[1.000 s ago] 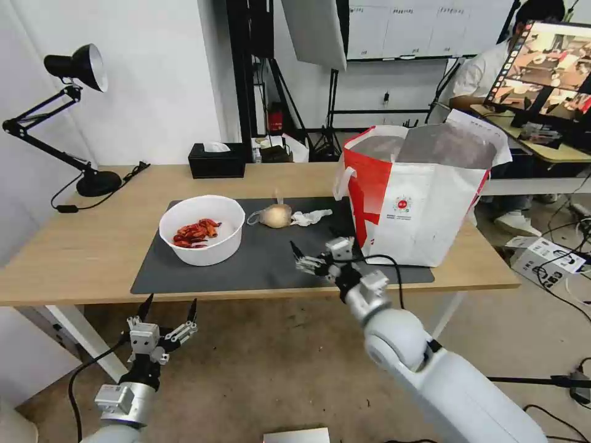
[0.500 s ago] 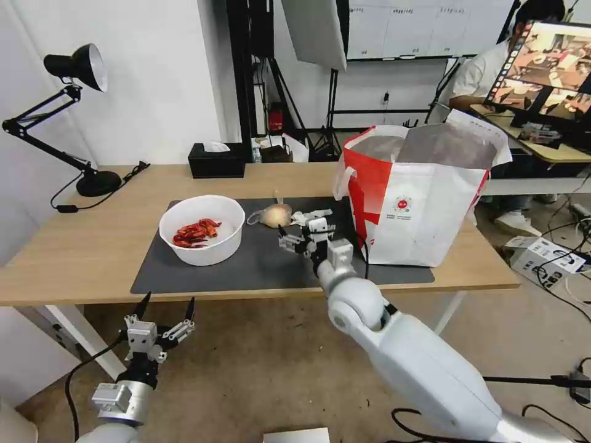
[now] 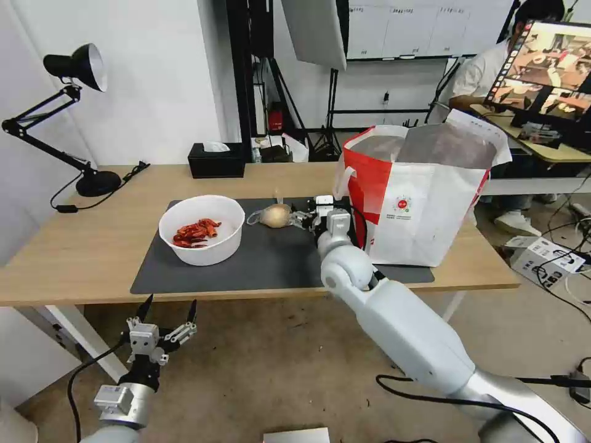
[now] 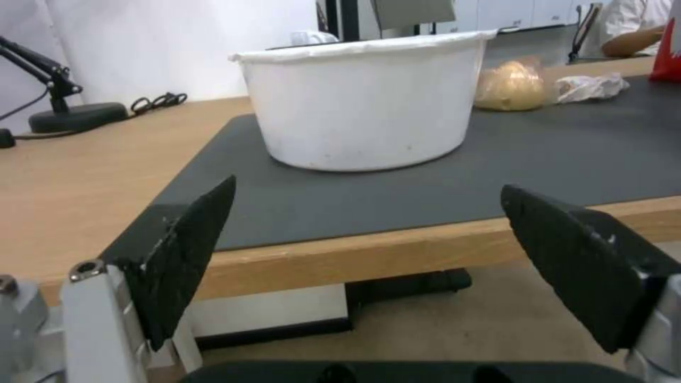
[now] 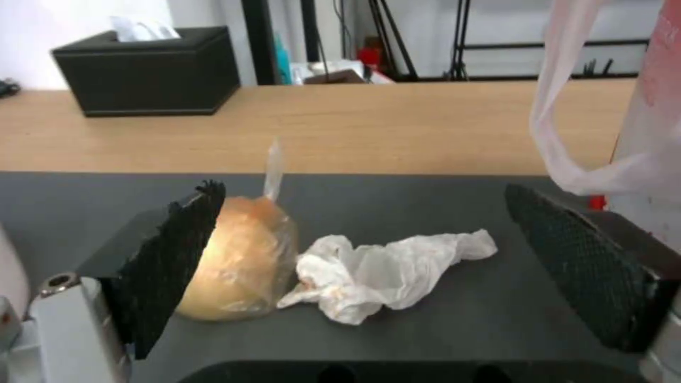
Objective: Pick up the trash from the table and place it into the takeout bag.
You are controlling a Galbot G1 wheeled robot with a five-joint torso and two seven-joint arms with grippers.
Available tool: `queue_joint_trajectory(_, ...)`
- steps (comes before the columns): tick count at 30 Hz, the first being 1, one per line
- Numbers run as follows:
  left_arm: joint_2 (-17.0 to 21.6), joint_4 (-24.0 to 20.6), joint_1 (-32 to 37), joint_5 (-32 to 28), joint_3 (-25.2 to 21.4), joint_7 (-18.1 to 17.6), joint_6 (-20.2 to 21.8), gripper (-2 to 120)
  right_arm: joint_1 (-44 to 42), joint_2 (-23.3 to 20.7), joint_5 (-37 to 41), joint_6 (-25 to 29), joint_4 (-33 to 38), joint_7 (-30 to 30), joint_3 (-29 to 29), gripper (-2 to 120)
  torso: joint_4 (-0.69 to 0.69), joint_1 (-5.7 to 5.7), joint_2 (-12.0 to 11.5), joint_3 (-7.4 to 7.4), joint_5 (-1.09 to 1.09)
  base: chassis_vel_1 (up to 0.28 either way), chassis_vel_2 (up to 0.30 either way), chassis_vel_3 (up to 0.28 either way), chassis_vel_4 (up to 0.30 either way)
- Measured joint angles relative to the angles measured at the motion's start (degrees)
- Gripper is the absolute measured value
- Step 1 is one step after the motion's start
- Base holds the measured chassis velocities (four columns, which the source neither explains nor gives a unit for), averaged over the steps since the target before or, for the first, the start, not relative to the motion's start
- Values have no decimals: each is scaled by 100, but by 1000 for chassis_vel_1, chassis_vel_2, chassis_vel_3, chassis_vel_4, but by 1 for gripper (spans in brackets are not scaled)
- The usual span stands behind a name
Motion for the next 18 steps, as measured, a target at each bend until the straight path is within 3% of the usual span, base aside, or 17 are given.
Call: queue_joint_trajectory(18,-46,0,55,1,19,-1,-26,100,543,387,215,-621,-1054,189,63,100,0,0,0,0,0,0,0,0,0)
